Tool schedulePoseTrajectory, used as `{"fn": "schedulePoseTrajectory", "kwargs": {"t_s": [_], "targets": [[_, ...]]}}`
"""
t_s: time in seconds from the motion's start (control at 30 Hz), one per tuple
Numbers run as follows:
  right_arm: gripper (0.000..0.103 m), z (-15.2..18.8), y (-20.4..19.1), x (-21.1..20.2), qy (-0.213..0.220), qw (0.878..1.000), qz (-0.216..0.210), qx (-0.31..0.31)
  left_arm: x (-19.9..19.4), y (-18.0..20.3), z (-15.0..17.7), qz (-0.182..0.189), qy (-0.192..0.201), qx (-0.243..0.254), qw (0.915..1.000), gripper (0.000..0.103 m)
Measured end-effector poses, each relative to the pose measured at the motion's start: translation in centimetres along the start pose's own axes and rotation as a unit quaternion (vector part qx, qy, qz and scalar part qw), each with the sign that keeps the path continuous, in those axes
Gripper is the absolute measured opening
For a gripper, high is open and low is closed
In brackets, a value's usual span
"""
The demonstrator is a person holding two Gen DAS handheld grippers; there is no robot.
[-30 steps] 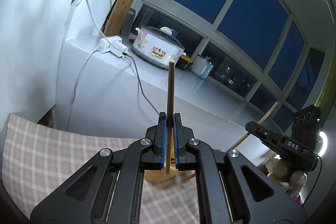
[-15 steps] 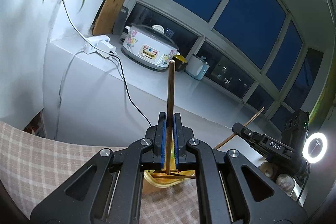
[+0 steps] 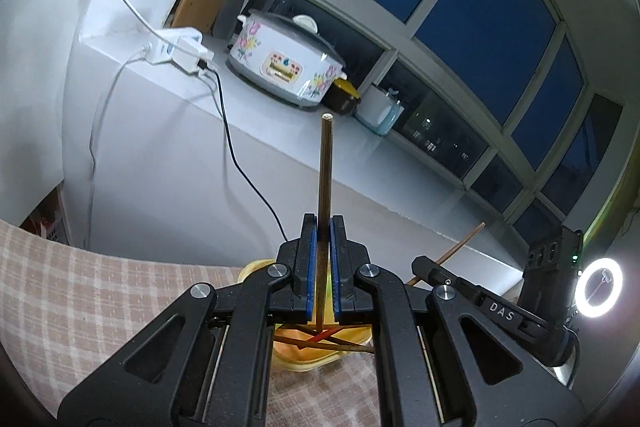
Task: Organize utensils
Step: 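Lift both held chopsticks upright and carry them over the yellow bin, then open both tools to drop the chopsticks into the yellow bin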
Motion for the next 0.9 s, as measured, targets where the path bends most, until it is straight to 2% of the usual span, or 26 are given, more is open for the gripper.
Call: {"fn": "schedulePoseTrajectory", "kwargs": {"t_s": [0.3, 0.43, 0.47, 0.5, 0.57, 0.67, 0.77, 0.9], "targets": [[0.004, 1.2, 0.2, 1.0, -0.020, 1.000, 0.009, -0.011, 2.6, -0.2, 2.1, -0.009, -0.036, 0.005, 0.9993, 0.004], [0.010, 1.5, 0.6, 1.0, -0.024, 1.000, 0.015, -0.011, 2.9, 0.0, 2.9, -0.015, -0.044, 0.015, 0.9988, 0.004], [0.017, 1.5, 0.7, 0.9, -0.023, 1.000, 0.016, -0.011, 2.9, 0.0, 3.0, -0.016, -0.046, 0.017, 0.9987, 0.005], [0.030, 1.5, 0.7, 0.8, -0.020, 1.000, 0.017, -0.011, 2.8, 0.0, 3.1, -0.017, -0.046, 0.017, 0.9987, 0.011], [0.042, 1.4, 0.8, 0.2, -0.011, 0.999, 0.028, -0.015, 2.5, 0.1, 3.2, -0.019, -0.044, 0.020, 0.9987, 0.017], [0.046, 1.1, 0.8, -0.6, -0.001, 0.999, 0.036, -0.022, 2.0, 0.2, 3.2, -0.022, -0.041, 0.027, 0.9986, 0.017], [0.062, 0.9, 0.7, -1.5, 0.008, 0.999, 0.043, -0.026, 1.2, 0.3, 3.0, -0.023, -0.035, 0.031, 0.9986, 0.017], [0.065, 0.7, 0.5, -2.8, 0.022, 0.998, 0.052, -0.033, -0.2, 0.5, 2.8, -0.028, -0.023, 0.039, 0.9986, 0.018]]}}
Point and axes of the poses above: each gripper's, at about its wrist camera, not at the fingertips, and x roughly the way its jaws point, y to its right, z to its underside, the point moved 7 cm from there along x, roughly the way its jaws point, and after that the axes turned 2 degrees about -x, right-handed, at the moved point
